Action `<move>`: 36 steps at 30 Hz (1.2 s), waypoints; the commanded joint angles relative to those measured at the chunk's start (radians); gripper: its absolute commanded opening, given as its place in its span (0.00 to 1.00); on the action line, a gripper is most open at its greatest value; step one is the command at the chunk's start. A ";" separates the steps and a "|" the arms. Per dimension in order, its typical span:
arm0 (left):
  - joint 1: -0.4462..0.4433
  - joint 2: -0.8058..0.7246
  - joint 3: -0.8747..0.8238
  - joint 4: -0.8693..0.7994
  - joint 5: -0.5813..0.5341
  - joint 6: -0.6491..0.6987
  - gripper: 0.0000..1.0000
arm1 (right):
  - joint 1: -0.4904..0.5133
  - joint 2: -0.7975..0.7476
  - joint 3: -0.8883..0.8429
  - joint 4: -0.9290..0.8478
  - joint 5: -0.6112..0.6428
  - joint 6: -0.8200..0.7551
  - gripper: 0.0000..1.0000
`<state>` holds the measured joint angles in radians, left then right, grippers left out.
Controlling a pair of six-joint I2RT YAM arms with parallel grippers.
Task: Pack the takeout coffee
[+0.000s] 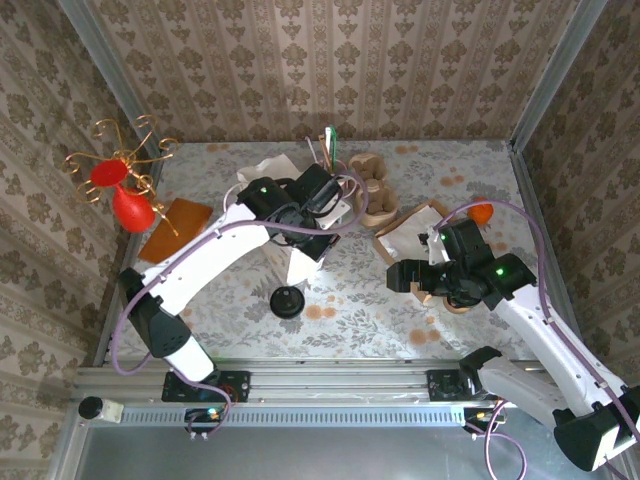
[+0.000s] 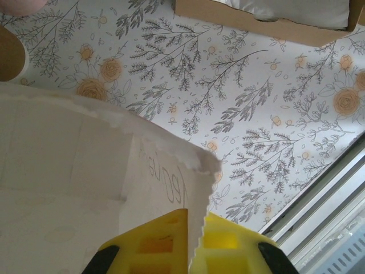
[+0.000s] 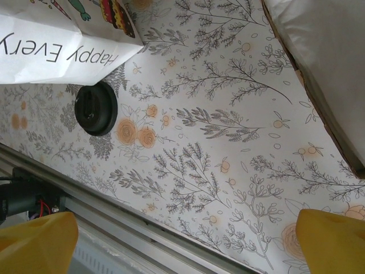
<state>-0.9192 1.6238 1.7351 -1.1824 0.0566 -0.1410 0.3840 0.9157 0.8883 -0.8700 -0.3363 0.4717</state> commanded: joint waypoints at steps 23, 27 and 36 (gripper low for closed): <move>-0.041 -0.134 -0.078 0.055 0.045 -0.133 0.00 | -0.002 -0.021 -0.024 0.025 -0.023 0.031 0.99; -0.054 -0.140 -0.098 0.072 0.045 -0.147 0.00 | -0.002 -0.021 -0.030 0.030 -0.025 0.030 0.99; -0.068 -0.136 -0.099 0.129 0.042 -0.201 0.18 | 0.000 -0.016 -0.043 0.057 -0.041 0.042 1.00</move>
<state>-0.9760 1.5146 1.6466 -1.0832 0.0906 -0.3092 0.3840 0.9043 0.8543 -0.8272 -0.3519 0.5022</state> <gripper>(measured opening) 0.146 0.999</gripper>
